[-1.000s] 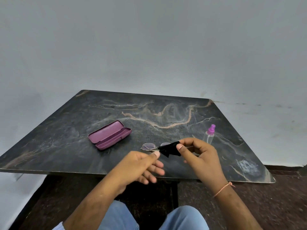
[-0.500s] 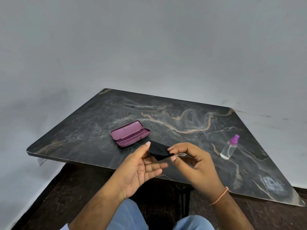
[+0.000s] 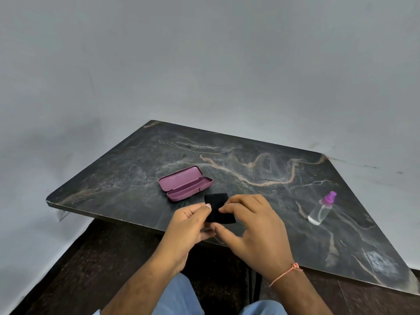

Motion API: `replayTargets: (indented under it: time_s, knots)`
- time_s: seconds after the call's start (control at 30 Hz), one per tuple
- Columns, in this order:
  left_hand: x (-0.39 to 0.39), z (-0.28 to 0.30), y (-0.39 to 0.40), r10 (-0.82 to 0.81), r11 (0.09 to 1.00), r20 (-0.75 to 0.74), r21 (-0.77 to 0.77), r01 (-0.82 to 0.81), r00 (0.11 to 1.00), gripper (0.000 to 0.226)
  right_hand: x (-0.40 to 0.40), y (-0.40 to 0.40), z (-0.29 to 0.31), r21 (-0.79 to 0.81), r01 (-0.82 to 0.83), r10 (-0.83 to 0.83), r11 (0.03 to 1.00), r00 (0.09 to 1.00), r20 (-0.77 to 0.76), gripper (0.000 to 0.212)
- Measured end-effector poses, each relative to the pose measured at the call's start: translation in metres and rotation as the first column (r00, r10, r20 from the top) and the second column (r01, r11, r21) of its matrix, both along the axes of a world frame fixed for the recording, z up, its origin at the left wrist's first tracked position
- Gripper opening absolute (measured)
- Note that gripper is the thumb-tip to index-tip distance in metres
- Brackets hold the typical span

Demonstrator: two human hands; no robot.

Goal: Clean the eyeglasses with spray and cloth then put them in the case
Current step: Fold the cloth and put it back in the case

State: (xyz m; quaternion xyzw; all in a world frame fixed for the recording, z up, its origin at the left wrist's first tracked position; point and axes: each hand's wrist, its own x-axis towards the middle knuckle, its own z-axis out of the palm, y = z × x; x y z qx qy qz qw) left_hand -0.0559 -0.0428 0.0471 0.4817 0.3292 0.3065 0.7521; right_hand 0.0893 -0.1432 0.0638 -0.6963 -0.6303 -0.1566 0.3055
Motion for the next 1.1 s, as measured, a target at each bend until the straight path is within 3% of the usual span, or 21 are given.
replayTargets:
  time_s: [0.27, 0.43, 0.53, 0.63, 0.73, 0.8, 0.9, 1.0, 1.1]
  knots:
    - [-0.008, 0.004, 0.001, 0.031, 0.999, 0.052, 0.005, -0.031, 0.998, 0.034, -0.014, 0.012, -0.002, 0.047, -0.003, -0.001, 0.999, 0.996, 0.093, 0.014]
    - [-0.012, 0.004, 0.004, 0.052, 0.998, 0.081, -0.050, -0.048, 0.995, 0.032, -0.011, 0.016, -0.005, 0.002, -0.030, 0.029, 1.000, 0.987, 0.161, 0.028]
    - [-0.009, 0.003, 0.003, 0.066, 0.995, 0.090, -0.075, -0.059, 0.994, 0.034, -0.011, 0.019, -0.008, 0.022, -0.033, 0.028, 0.999, 0.980, 0.197, 0.020]
    - [-0.010, 0.005, 0.002, 0.063, 0.996, 0.108, -0.065, -0.056, 0.992, 0.036, -0.013, 0.022, -0.007, 0.057, -0.029, 0.023, 0.998, 0.994, 0.111, 0.012]
    - [-0.014, 0.002, 0.009, 0.060, 0.998, 0.107, -0.041, -0.056, 0.992, 0.031, -0.015, 0.025, -0.004, 0.059, -0.035, 0.044, 0.998, 0.988, -0.149, 0.009]
    - [-0.017, 0.000, 0.012, 0.054, 0.998, 0.084, -0.034, -0.051, 0.995, 0.030, -0.016, 0.029, -0.002, 0.077, -0.029, 0.060, 0.997, 0.897, -0.438, 0.006]
    - [-0.020, -0.002, 0.017, 0.066, 0.998, 0.078, -0.013, -0.065, 0.995, 0.030, -0.015, 0.038, 0.003, 0.088, 0.008, 0.064, 0.996, 0.614, -0.786, 0.011]
    - [-0.023, -0.003, 0.022, 0.100, 0.995, 0.083, 0.007, -0.101, 0.992, 0.030, -0.012, 0.045, 0.008, 0.098, 0.004, 0.093, 0.995, 0.277, -0.956, 0.008]
    - [-0.026, 0.000, 0.026, 0.115, 0.993, 0.089, 0.032, -0.118, 0.989, 0.029, -0.013, 0.050, 0.014, 0.125, -0.033, 0.124, 0.992, -0.037, -0.992, 0.014]
